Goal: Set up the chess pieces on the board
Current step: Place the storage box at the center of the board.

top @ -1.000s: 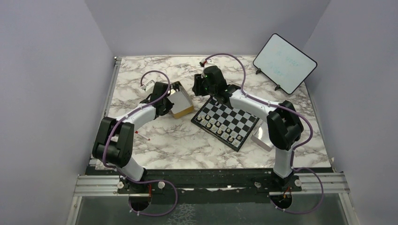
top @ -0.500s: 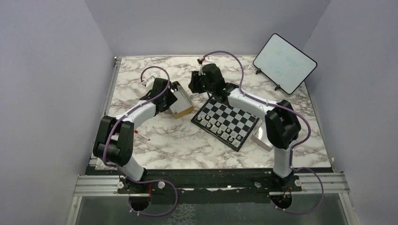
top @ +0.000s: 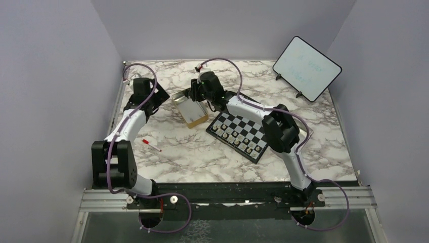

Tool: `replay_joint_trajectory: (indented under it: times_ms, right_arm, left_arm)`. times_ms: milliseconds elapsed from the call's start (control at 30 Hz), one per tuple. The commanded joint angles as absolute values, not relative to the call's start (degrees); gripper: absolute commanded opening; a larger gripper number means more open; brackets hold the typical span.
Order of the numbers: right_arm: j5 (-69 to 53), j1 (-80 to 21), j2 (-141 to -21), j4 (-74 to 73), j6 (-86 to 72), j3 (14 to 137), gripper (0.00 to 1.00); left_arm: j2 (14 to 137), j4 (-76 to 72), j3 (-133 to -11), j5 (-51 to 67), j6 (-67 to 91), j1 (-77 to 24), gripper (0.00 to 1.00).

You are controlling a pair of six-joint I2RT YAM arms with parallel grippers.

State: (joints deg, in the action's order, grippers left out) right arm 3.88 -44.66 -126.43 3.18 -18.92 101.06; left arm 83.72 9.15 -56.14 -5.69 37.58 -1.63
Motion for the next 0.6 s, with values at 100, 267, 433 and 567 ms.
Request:
replay_joint_trajectory:
  times_ms: [100, 267, 433, 567]
  right_arm:
    - [7.79, -45.81, -136.82, 6.32, -12.8, 111.01, 0.36]
    - [11.78, -46.18, -140.96, 7.9, -6.8, 114.6, 0.34]
    - [13.29, -46.17, -143.72, 9.13, -3.13, 116.16, 0.34]
    - [13.74, -46.23, -145.92, 9.84, -0.81, 118.3, 0.33]
  left_arm:
    - [87.88, 6.3, -52.14, 13.46, 34.23, 7.71, 0.99]
    - [92.27, 5.76, -52.03, 18.7, 31.91, 8.92, 0.99]
    - [95.63, 8.96, -53.29, 21.18, 30.34, 9.01, 0.99]
    - [95.2, 8.97, -52.64, 23.7, 29.47, 9.05, 0.99]
